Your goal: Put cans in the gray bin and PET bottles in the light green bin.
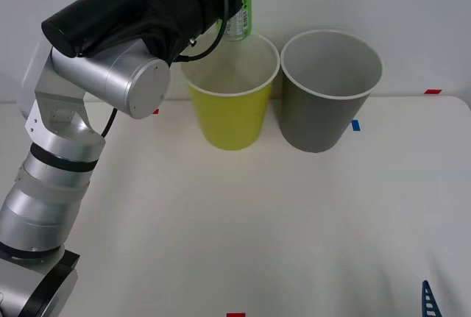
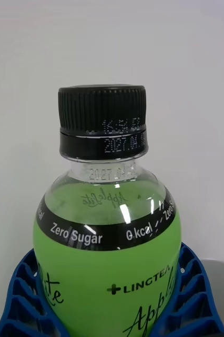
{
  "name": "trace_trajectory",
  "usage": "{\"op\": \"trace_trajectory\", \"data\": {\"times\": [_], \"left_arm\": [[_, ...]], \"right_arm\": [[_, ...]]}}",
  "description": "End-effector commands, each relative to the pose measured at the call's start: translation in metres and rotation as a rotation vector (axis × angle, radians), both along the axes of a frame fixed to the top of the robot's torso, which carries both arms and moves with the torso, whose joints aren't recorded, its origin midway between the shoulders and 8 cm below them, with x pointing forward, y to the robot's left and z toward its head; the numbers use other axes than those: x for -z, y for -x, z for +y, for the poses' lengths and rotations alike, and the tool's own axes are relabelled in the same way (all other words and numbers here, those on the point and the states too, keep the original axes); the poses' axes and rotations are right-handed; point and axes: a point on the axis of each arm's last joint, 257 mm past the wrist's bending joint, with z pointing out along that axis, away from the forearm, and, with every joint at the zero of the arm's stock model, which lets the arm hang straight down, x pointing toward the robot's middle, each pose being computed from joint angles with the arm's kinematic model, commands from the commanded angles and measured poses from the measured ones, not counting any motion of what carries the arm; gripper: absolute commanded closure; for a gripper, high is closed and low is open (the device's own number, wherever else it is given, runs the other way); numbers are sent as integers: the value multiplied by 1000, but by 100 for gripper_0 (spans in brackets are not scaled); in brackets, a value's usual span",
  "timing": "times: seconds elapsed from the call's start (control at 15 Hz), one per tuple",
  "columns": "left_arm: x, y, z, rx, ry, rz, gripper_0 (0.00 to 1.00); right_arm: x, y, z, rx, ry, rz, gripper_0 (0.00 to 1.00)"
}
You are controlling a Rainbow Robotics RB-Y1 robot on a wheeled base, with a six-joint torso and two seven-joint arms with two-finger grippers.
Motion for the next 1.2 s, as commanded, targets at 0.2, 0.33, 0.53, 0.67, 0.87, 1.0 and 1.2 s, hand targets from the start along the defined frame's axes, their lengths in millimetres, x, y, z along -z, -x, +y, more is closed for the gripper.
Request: {"op": "trace_trajectory", "data": {"times": [0.2,0.33,0.53,0.67,0.87,1.0,1.2], "left_arm": [[9,-10,3,-19,-1,7,100],[11,-15,7,-40,-11,-1,100],[12,-19,10,-48,-7,-5,100],[13,-18,9,-42,2,2,99],[6,-16,8,-30,32,-11,0],[6,-16,9,-30,37,-11,0],[4,-14,7,-18,47,-13,0]], "right_arm": [[0,0,0,0,0,0,15],[0,0,0,0,0,0,16],[0,0,0,0,0,0,15],[0,0,0,0,0,0,15],[0,0,0,0,0,0,16],[0,0,0,0,0,0,15],[0,0,0,0,0,0,15]]}}
